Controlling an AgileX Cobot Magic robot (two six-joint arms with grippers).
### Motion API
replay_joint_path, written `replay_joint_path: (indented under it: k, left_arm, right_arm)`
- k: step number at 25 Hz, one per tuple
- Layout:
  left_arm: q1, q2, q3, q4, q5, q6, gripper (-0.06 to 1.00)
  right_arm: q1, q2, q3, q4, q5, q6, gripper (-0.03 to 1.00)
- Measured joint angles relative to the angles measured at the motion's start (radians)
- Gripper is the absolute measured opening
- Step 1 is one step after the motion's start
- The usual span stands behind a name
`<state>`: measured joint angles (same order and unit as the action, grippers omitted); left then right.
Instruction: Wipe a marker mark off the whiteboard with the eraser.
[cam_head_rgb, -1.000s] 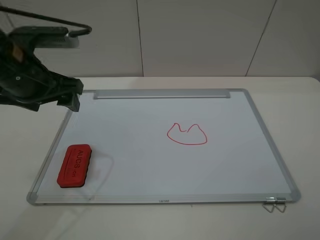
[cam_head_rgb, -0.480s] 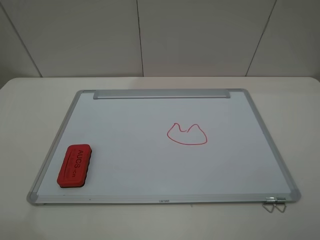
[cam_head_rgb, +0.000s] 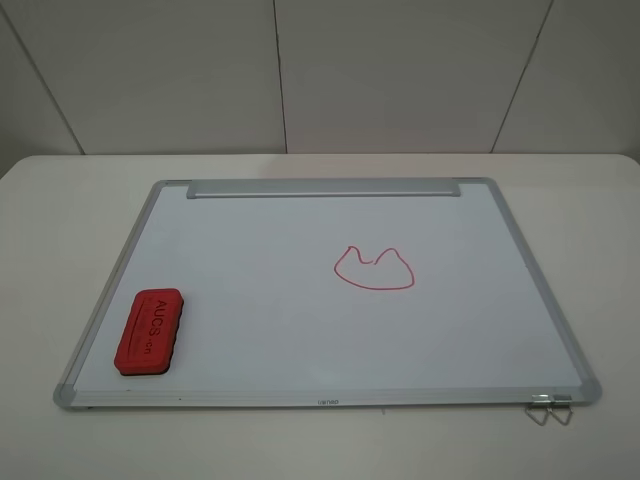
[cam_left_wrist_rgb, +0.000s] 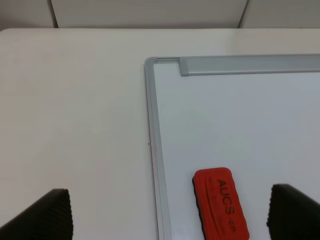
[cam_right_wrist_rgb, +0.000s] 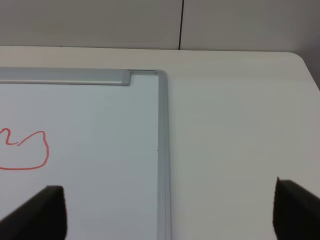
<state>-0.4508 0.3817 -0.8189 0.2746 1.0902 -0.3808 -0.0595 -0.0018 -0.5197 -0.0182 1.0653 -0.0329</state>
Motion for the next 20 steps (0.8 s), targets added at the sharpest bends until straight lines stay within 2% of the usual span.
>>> replay_joint_path:
  k: [5, 12, 17, 20]
  left_arm:
    - [0.0, -0.016, 0.005, -0.04, 0.047, 0.045, 0.77]
    - [0.002, -0.094, 0.014, -0.098, 0.06, 0.197, 0.77]
    - [0.002, -0.212, 0.082, -0.106, 0.071, 0.216, 0.77]
    - [0.002, -0.284, 0.144, -0.144, 0.042, 0.218, 0.77]
  right_arm:
    - [0.0, 0.0, 0.0, 0.0, 0.0, 0.0, 0.71]
    - [0.0, 0.0, 0.0, 0.0, 0.0, 0.0, 0.71]
    - [0.0, 0.0, 0.0, 0.0, 0.0, 0.0, 0.71]
    - [0.0, 0.0, 0.0, 0.0, 0.0, 0.0, 0.71]
